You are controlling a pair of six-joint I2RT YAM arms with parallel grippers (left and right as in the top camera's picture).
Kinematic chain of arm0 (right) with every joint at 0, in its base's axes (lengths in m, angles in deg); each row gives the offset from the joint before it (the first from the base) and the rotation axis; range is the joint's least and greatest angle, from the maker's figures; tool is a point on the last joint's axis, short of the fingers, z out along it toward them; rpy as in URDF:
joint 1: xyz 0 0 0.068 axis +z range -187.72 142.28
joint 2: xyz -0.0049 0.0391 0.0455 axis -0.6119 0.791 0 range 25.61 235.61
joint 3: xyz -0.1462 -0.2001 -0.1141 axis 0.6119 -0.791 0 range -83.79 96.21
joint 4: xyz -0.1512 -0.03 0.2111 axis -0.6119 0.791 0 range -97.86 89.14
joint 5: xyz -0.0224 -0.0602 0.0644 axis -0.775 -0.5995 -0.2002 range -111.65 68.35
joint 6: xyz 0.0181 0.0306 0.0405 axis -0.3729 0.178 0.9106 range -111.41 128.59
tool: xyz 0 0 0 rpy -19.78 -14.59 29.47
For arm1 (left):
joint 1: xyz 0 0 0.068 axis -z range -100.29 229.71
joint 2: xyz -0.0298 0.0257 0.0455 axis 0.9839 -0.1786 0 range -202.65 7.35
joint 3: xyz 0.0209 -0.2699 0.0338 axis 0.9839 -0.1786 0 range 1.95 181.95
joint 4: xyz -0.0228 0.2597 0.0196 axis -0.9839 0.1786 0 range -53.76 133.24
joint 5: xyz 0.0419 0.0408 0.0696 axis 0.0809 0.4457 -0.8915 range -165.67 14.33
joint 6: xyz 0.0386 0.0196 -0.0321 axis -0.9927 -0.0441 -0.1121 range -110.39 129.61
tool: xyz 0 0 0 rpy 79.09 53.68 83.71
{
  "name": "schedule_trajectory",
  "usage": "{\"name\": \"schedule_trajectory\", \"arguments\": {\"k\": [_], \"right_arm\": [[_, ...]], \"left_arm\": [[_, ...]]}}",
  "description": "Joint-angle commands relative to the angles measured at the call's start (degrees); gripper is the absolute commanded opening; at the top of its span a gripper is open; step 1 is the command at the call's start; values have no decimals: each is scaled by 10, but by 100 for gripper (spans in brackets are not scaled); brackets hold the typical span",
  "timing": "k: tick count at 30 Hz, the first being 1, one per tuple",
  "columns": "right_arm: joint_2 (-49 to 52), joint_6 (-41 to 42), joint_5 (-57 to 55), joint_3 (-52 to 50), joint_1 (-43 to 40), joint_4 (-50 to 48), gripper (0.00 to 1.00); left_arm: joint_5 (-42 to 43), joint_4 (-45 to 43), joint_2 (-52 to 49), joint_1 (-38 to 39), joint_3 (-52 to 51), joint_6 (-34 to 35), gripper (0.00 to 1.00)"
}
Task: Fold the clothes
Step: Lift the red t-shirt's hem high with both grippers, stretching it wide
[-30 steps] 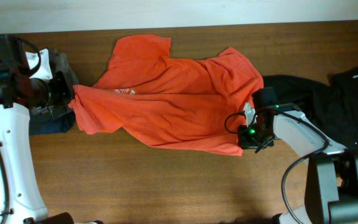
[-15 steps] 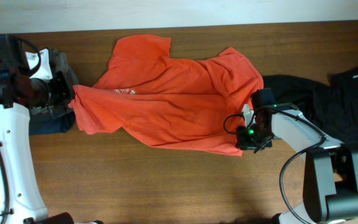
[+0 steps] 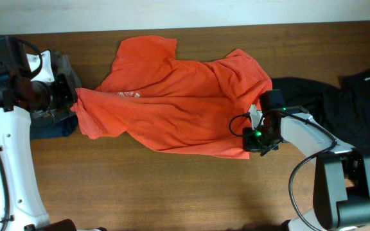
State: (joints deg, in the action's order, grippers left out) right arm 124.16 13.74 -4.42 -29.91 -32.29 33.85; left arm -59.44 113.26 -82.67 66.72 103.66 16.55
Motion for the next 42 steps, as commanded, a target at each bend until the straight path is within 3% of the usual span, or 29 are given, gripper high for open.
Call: {"name": "schedule_trajectory", "arguments": {"k": [1,6,13,17,22,29,40,42], "right_arm": [[2,0,5,12,5,-2,4],[-42,-4,-27,89,-7,79,4],[-133,-42,-161,437,-65,298,4],[-140,-58,-166,601,-91,373,4],[-140,-58,-166,769,-97,427,4],[-158,-82,-151,818,-96,452,4],[-176,-108,-89,818,-96,457,4],[-177,-94,-129,818,-96,454,4]], "left_arm": [[-2,1,-3,-2,-2,-1,0],[9,-7,-2,-3,7,-1,0],[40,-15,-2,-49,135,16,0],[111,-24,-2,-115,224,49,0],[266,-27,-2,-251,337,90,0],[381,-32,-2,-323,379,117,0],[421,-16,-2,-321,379,114,1],[421,-11,-2,-321,379,106,1]]}}
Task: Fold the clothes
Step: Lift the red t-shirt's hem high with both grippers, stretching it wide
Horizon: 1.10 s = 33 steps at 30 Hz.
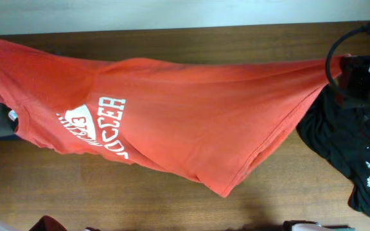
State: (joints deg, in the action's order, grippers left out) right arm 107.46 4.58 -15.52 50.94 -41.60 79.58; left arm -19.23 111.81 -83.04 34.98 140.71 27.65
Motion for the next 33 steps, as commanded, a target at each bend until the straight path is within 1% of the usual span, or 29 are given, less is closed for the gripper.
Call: {"name": "schedule_trajectory", "arguments": {"k": [1,2,3,4,6,9,10,11,12,13,16,19,22,28,33], "right_arm": [[-11,30,-64,9,-3,-4,4],[-11,56,-106,9,-3,-1,4],[-12,60,-117,9,-3,4,4],[-12,55,-101,9,-3,7,4],[-13,12,-42,9,-3,11,3],[-12,-80,80,9,-3,15,4],[-12,-86,84,9,-3,15,4],[-12,-50,3,9,-3,15,4],[-12,20,-108,9,-3,18,4],[-12,51,-157,9,-3,24,4],[-17,23,-99,9,-3,17,4],[-21,24,-96,9,-3,12,4],[-26,24,-78,9,-3,1,4],[-28,23,-75,9,-3,3,4],[-30,24,-83,9,-3,5,4]], "left_arm": [[18,6,2,-4,8,-13,1],[18,9,2,-4,8,-17,1],[18,15,2,-4,8,-20,1],[18,17,2,-4,8,-30,1],[11,24,2,-4,8,-45,1],[-6,35,2,-4,8,-62,1],[-11,38,2,-4,8,-66,1],[-14,42,2,-4,8,-76,1],[-14,44,2,-4,8,-81,1],[-14,45,2,-4,8,-84,1],[-14,45,2,-4,8,-85,1],[-14,45,2,-4,8,-87,1],[-16,46,2,4,8,-103,1],[-64,64,2,35,8,-120,1],[-75,64,2,46,8,-122,1]]}}
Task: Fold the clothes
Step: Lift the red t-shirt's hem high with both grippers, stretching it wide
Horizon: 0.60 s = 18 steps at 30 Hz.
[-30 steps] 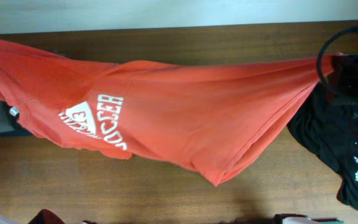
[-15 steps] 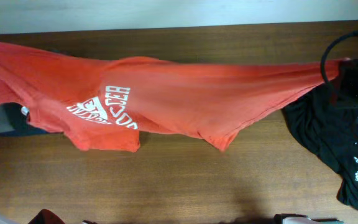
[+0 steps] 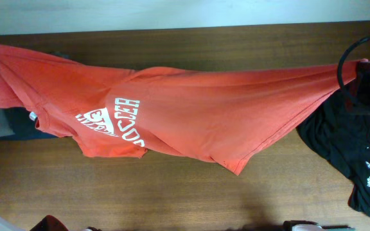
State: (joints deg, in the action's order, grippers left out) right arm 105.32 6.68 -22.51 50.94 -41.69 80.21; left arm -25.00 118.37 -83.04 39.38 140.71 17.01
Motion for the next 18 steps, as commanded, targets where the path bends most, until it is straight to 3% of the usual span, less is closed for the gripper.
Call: {"name": "schedule_trajectory", "arguments": {"k": [1,18], "right_arm": [[-9,3,-13,9,-2,1,4],[26,9,-28,9,-2,18,4]], "left_arm": [[-26,0,2,2,8,-15,1],[-61,24,1,2,8,-20,0]]}}
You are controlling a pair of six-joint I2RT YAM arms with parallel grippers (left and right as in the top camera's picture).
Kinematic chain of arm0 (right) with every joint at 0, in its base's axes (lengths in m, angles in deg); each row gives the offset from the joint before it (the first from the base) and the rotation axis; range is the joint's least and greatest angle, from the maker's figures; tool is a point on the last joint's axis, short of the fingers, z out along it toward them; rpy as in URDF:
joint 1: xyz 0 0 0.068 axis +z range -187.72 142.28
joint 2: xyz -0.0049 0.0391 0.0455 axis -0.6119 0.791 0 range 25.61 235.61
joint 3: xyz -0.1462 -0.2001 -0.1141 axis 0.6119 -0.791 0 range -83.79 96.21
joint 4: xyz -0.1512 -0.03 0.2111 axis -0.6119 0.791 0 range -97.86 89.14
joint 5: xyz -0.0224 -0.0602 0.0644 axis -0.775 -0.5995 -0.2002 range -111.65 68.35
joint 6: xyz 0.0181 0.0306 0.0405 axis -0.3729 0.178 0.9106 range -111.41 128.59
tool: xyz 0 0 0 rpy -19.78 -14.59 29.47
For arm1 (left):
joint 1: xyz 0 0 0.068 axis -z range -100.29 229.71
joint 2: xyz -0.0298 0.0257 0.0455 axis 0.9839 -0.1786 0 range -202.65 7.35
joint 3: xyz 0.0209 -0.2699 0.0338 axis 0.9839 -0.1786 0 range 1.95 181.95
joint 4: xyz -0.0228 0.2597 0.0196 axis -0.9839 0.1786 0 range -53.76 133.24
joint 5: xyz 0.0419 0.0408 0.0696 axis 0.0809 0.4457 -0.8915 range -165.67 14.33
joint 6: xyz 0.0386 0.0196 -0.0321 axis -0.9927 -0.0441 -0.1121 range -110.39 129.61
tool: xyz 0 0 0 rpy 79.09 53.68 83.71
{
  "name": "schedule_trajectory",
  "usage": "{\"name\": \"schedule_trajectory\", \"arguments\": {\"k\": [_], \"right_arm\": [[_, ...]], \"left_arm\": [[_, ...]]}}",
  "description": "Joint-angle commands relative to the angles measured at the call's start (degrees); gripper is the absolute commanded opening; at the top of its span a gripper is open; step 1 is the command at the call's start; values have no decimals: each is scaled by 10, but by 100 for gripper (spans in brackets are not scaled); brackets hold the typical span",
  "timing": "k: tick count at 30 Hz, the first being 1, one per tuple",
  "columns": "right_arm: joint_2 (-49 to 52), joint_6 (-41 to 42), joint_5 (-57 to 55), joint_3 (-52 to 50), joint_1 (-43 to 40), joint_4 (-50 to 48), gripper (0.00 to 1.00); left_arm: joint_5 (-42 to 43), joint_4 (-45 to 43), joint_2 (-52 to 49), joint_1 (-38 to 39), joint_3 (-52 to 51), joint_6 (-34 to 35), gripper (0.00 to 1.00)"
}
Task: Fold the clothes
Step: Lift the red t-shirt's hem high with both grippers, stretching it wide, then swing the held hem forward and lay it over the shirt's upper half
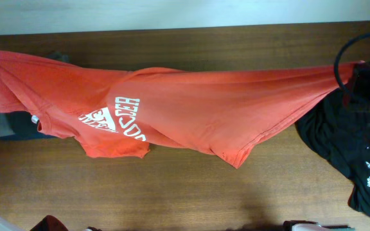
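An orange T-shirt (191, 109) with a white print (117, 119) hangs stretched across the overhead view, held up off the wooden table (172, 199). Its left end runs to the frame's left edge, where only a dark bit of my left gripper shows against the cloth. Its right end is bunched at my right gripper (360, 69), which is shut on it beside a looping black cable. The lower hem sags to a hanging corner (237, 163).
A black garment (358, 160) lies on the table at the right, under the right arm. Dark grey and blue clothes (5, 125) lie at the left edge, partly under the shirt. A pale wall runs along the table's back edge.
The shirt is still held stretched between both grippers. Its hanging corner sits slightly higher in the frame and the print has shifted a little; the grippers have hardly moved.
The shirt first lay rumpled on the table, with the left gripper at its left edge and the right at its lower right corner. Then it was up and stretched wide between them, print showing. It has stayed stretched, slightly narrower in view.
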State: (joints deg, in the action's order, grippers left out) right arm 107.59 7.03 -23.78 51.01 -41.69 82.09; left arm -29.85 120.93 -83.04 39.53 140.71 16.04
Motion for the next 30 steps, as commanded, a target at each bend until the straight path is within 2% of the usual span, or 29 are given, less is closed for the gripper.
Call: {"name": "schedule_trajectory", "arguments": {"k": [1,5,13,17,20,25,27,30], "right_arm": [[3,5,-15,9,-2,-1,4],[-14,6,-16,9,-2,-2,4],[-103,21,-63,19,-2,-34,4],[-103,21,-76,19,-2,-45,4],[-58,21,-74,19,-2,-43,4],[90,20,-44,19,-2,-42,4],[188,19,-37,19,-2,-85,4],[234,25,-37,22,-2,-137,4]], "left_arm": [[-13,-3,1,3,8,-11,0],[-11,-10,2,15,12,-36,0],[-2,-6,36,15,71,-37,0],[-2,-5,44,15,81,-35,0],[-2,-4,24,28,80,-28,0],[-16,-29,-60,125,80,-28,0],[-54,-92,-127,184,80,-28,0],[-50,-190,-184,210,80,0,0]]}}
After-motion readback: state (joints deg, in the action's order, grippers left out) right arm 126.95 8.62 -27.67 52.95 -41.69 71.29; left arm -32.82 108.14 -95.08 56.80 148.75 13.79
